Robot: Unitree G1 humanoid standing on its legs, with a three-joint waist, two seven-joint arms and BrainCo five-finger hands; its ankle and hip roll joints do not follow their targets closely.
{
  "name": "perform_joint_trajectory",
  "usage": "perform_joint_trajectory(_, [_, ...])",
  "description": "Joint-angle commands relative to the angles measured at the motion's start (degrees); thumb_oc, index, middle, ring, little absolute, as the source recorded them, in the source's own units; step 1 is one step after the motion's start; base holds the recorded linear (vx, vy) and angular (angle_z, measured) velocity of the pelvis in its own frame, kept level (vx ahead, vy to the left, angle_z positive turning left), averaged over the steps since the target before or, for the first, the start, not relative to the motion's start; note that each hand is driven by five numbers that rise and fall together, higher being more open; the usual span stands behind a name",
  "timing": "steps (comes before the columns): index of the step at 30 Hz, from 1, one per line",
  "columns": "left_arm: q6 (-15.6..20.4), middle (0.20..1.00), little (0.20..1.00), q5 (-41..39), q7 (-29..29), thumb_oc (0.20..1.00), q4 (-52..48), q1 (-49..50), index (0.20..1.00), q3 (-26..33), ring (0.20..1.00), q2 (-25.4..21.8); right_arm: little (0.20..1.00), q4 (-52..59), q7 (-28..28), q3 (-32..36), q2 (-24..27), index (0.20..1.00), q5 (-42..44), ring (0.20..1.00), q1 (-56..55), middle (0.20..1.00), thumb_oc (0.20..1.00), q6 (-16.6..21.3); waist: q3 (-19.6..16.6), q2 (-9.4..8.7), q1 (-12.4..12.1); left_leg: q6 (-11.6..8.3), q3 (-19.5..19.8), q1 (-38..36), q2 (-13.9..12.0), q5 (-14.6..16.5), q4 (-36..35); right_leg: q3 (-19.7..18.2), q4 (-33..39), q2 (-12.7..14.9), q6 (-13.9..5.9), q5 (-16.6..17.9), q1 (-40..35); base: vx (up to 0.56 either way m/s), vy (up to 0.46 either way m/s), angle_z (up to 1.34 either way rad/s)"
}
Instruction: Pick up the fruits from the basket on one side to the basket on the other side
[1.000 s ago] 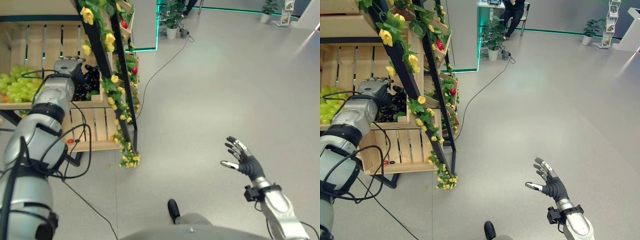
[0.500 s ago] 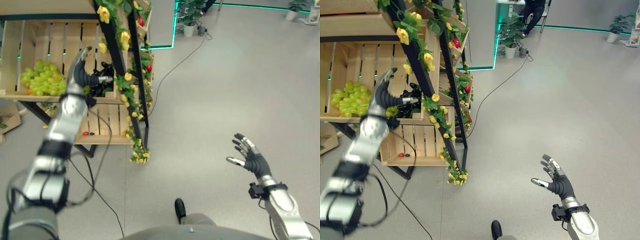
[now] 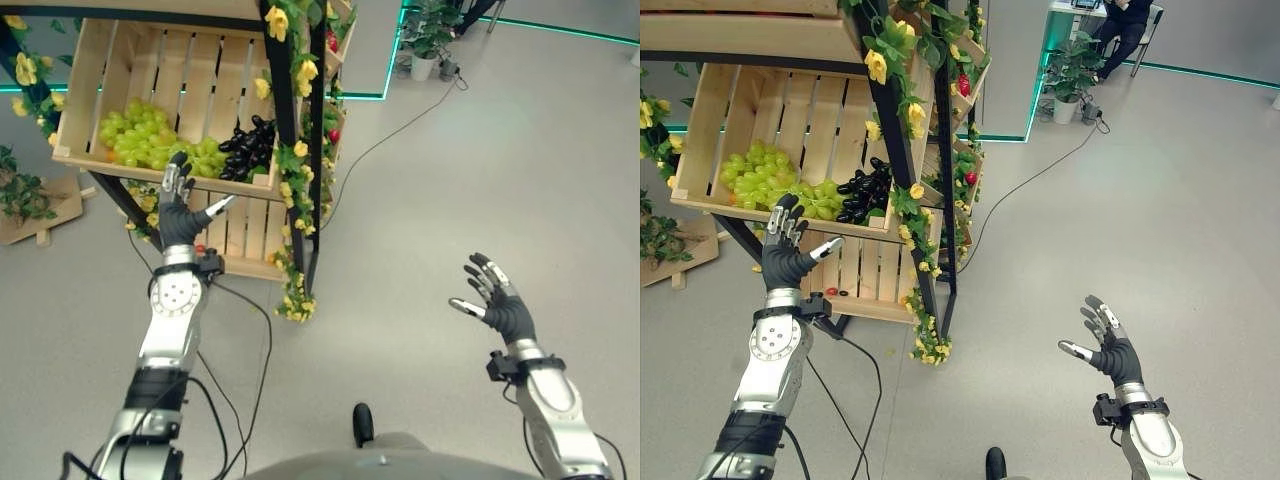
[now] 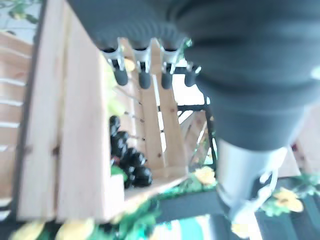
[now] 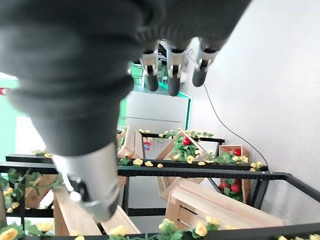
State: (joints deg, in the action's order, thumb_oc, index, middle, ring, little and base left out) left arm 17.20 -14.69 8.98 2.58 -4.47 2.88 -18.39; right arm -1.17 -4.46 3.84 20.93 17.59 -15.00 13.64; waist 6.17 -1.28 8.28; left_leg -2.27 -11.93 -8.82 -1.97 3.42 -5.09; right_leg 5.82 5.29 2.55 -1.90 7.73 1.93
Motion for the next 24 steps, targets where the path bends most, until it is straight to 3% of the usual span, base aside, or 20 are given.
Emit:
perform_joint_trajectory(1, [3.4, 1.0, 1.0, -4.1, -4.1, 1.0, -2.4, 0.6, 1.0, 0.2, 1.0, -1.7, 1.0, 1.8, 0.4, 3.5, -1.3, 1.0, 0.9, 1.0, 1.3, 1.0, 1.0, 4.2, -2.0, -1.33, -1.7, 1.35, 1.8, 2.7, 1.7, 3.5, 4.7, 1.4, -3.0, 3.9, -6.62, -8.3, -4.2, -0.04, -0.008, 0.08])
perform_joint_trajectory(8, [-0.1, 1.0, 1.0, -9.9, -13.2, 1.0, -8.5, 13.4, 1.0, -1.9, 1.0, -1.7, 1.0, 0.6, 1.8, 6.2, -0.7, 1.0, -0.2, 1.0, 2.2, 1.0, 1.0, 4.5, -1.0, -1.1, -2.9, 1.75, 2.7, 3.4, 1.7, 3.8, 6.1, 1.9, -4.1, 4.2, -6.4, -8.8, -4.2, -0.04, 0.0, 0.08])
perform_joint_trajectory(16, [0.2, 1.0, 1.0, -10.1, -15.5, 1.0, -10.2, 13.5, 1.0, -4.5, 1.0, -3.3, 1.0, -1.4, 4.0, 7.2, -0.3, 1.0, -0.9, 1.0, 4.1, 1.0, 1.0, 5.2, -0.3, -0.99, -3.1, 2.53, 2.6, 4.5, 2.6, 5.2, 9.4, 2.1, -5.5, 5.6, -7.15, -8.4, -3.6, -0.06, 0.042, 0.05])
perform_joint_trajectory(21, [1.1, 1.0, 1.0, -8.3, -15.1, 1.0, -11.1, 11.5, 1.0, -5.0, 1.0, -5.1, 1.0, -2.5, 4.9, 7.8, -0.3, 1.0, -1.2, 1.0, 5.2, 1.0, 1.0, 5.2, 1.0, -1.29, -2.8, 3.84, 1.3, 5.5, 3.5, 6.2, 11.2, 0.1, -9.4, 6.9, -8.4, -7.8, -0.5, -0.09, 0.097, -0.13])
perform_joint_trajectory(24, [1.5, 1.0, 1.0, -7.3, -14.4, 1.0, -12.0, 9.5, 1.0, -5.3, 1.0, -5.6, 1.0, -1.8, 4.8, 7.7, -0.7, 1.0, -1.1, 1.0, 4.6, 1.0, 1.0, 5.3, 2.5, -2.01, -1.4, 4.39, 0.1, 6.1, 4.1, 6.8, 12.1, -1.6, -11.8, 7.7, -9.4, -6.9, 2.0, -0.12, 0.127, -0.14])
